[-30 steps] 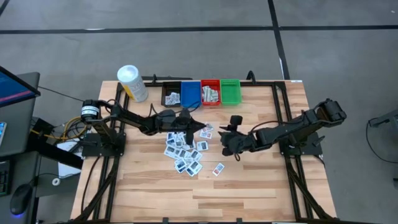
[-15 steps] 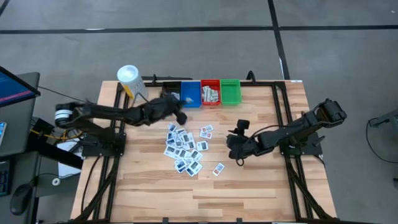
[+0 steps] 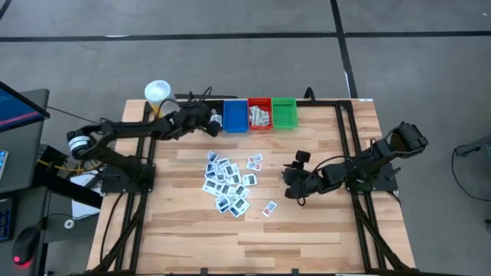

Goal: Pick & Place First Aid Supplies
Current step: Put the orange ointment pack into the black bin

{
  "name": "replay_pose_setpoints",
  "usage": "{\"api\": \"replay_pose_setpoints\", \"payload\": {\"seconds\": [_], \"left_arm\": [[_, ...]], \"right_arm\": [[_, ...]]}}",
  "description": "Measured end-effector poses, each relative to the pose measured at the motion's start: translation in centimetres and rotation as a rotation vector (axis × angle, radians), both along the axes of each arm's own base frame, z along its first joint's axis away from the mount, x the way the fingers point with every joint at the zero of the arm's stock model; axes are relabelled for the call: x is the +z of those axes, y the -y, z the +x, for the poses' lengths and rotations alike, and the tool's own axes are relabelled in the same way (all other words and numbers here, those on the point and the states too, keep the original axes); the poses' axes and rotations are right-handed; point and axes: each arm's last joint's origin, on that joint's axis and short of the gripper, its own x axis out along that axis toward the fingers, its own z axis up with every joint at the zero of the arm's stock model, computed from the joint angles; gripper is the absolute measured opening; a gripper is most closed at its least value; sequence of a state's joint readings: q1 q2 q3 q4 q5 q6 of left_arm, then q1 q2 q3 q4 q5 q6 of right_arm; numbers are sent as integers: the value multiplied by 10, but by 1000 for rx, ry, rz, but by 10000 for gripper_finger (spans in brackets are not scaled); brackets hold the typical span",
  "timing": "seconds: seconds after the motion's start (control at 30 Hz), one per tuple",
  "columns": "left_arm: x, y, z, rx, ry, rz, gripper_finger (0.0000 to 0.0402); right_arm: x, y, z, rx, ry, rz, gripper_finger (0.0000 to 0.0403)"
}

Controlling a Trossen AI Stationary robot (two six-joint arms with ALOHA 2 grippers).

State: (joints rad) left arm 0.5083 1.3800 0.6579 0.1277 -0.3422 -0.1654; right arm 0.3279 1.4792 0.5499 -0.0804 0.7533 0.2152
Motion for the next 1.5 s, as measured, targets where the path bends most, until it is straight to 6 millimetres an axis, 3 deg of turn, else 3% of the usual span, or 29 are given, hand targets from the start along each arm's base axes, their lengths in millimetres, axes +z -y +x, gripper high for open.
{"api": "replay_pose_setpoints", "payload": {"seconds": [0.3, 0.73, 0.93, 1.23, 1.5], "left_arm": [[-22, -15, 0, 46, -63, -37, 21], [-18, -8, 4, 19, -52, -20, 131], [-17, 17, 19, -97, -50, 1, 143], [-6, 80, 48, -385, 25, 100, 143], [-2, 125, 56, -566, 84, 98, 141]], "right_arm": [[0, -2, 2, 29, 7, 44, 123], [2, -3, 5, 34, 41, 55, 147], [2, -11, 6, 157, 13, 116, 146], [5, -10, 15, 433, -23, 209, 116], [11, -10, 22, 583, 38, 357, 102]]}}
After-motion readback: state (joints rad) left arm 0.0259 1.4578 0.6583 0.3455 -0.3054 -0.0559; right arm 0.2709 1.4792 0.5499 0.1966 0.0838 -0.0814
